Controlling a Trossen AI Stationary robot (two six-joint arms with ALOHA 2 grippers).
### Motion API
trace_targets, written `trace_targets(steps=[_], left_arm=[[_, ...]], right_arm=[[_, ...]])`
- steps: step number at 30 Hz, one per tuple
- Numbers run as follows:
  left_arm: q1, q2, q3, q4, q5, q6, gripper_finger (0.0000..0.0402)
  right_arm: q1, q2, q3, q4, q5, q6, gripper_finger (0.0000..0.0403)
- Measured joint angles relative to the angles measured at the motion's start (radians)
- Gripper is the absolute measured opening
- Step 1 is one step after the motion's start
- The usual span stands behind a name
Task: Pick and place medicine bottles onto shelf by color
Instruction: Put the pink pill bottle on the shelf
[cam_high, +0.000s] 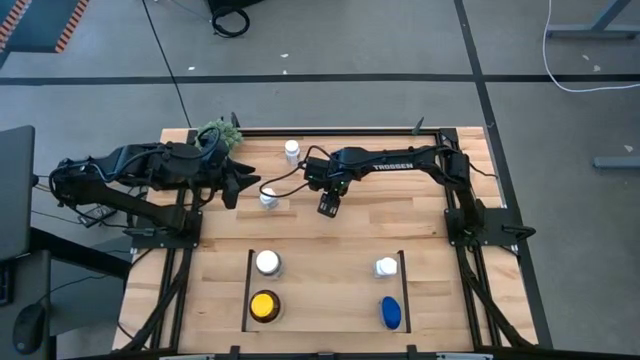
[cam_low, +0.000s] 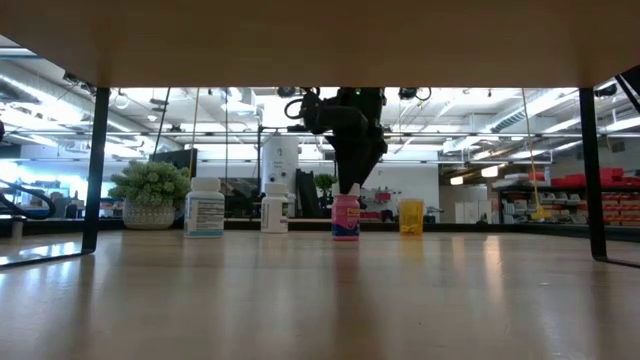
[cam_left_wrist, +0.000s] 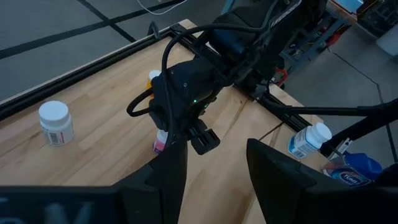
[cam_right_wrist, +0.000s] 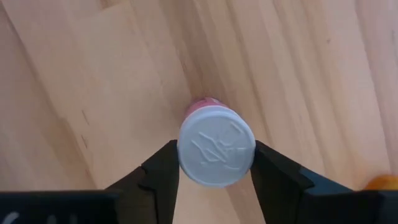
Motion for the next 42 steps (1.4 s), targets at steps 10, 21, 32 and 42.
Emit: trace_targets(steps=[10, 21, 32, 42], left_arm=[[0.0, 0.0, 0.0, 0.0, 0.0, 0.008, 0.0172], [-0.001, 0.0, 0.0, -0.002, 0.0, 0.024, 0.0172], [-0.003, 0.0, 0.0, -0.003, 0.015, 0.071, 0.0172], [-0.003, 0.0, 0.0, -0.003, 0.12, 0.132, 0.0172]], right_arm=[[0.021, -0.006, 0.18, -0.312, -0.084, -0.016, 0.0178], [0.168, -0.01, 0.544, -0.576, -0.068, 0.104, 0.0179], [0.409, -0.038, 0.603, -0.578, -0.066, 0.482, 0.0179], [0.623, -0.038, 0.632, -0.579, -0.048, 0.73, 0.0179]])
